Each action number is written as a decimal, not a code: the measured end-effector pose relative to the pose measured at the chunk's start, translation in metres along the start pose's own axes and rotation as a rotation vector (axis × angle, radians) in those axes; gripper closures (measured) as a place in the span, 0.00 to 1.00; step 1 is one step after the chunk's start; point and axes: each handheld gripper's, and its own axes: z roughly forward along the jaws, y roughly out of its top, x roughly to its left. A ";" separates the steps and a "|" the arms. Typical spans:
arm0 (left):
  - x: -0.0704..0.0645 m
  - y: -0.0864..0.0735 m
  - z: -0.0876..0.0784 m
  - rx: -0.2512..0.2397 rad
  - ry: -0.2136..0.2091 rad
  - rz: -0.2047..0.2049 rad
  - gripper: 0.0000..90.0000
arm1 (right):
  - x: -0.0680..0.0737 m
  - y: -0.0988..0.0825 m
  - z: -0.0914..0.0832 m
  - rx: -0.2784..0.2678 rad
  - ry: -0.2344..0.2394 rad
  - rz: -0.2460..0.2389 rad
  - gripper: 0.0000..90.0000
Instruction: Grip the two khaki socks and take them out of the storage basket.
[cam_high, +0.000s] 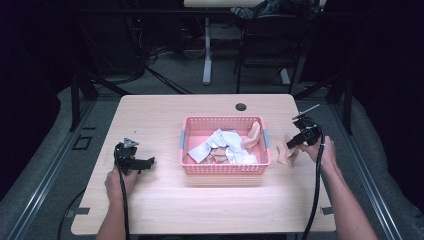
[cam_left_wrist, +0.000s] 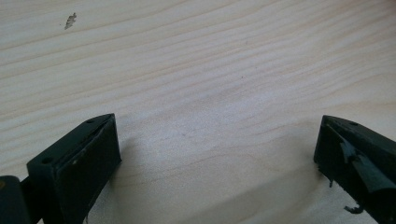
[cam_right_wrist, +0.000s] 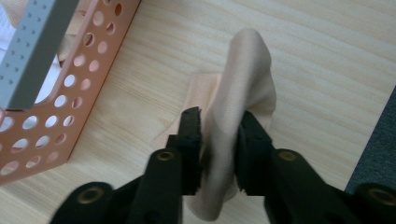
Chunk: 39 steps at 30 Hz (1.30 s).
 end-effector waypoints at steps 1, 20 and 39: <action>0.000 0.000 0.000 0.000 0.000 0.000 0.00 | 0.000 0.000 -0.001 -0.004 -0.006 -0.003 0.66; 0.000 0.000 0.000 0.000 0.000 0.000 0.00 | 0.044 0.031 -0.058 -0.193 0.030 -0.119 0.28; 0.000 0.000 0.000 0.000 0.000 0.001 0.00 | 0.107 0.085 -0.008 -0.125 0.056 -0.244 0.33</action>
